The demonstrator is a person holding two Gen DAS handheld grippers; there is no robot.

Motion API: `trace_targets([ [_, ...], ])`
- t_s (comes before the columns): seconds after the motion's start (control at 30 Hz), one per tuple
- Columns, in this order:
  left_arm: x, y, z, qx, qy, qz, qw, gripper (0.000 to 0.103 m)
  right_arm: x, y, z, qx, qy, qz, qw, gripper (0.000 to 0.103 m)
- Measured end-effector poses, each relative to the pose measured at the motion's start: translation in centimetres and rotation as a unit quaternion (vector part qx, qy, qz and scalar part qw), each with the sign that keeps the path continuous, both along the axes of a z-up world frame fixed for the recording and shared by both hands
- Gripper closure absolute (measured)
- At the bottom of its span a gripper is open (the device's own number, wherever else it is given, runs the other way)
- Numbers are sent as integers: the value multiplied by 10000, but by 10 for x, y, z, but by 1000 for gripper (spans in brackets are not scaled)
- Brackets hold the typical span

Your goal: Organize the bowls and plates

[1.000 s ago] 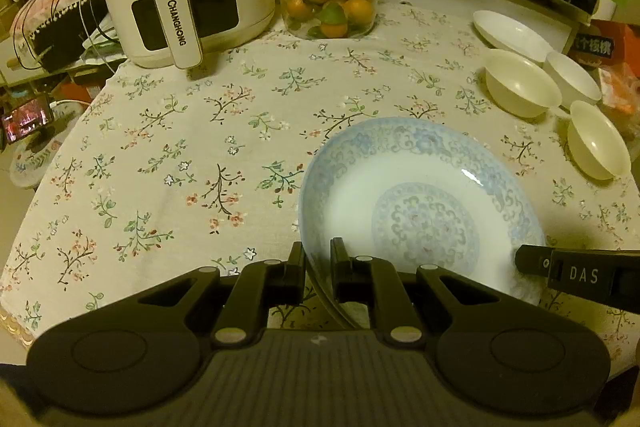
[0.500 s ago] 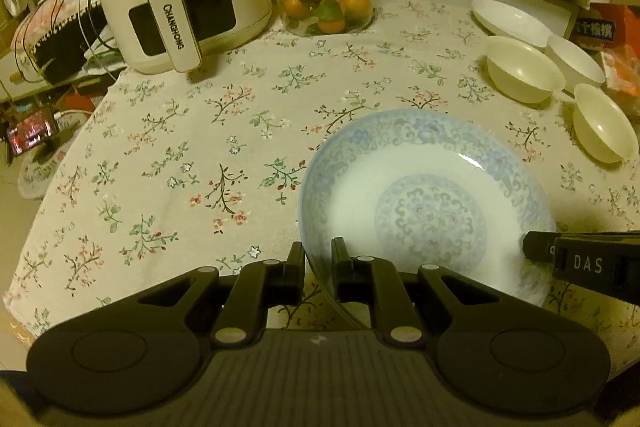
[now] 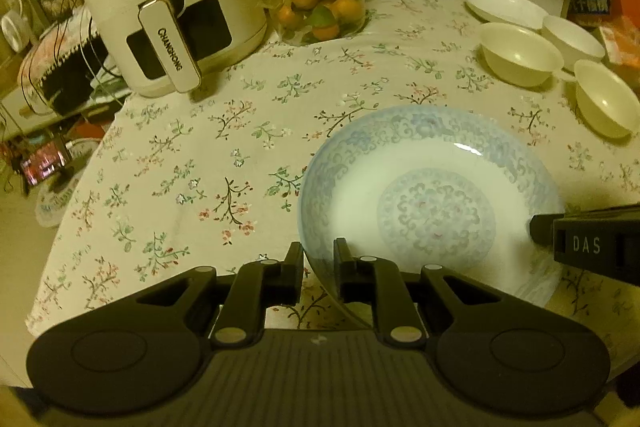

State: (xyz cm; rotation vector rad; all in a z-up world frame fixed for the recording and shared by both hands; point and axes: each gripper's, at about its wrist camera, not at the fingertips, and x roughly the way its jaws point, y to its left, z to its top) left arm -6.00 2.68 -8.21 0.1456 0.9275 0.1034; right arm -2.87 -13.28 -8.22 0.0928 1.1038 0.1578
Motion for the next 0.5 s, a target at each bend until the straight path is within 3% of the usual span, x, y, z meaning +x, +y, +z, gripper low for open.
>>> trace_targets([
  [0.33, -3, -9, 0, 513, -124, -220, 9984, 89, 0, -1, 0, -11, -35, 43, 10000, 85],
  [0.5, -2, -9, 0, 505, -104, -225, 9984, 89, 0, -1, 0, -20, -46, 46, 10000, 85],
])
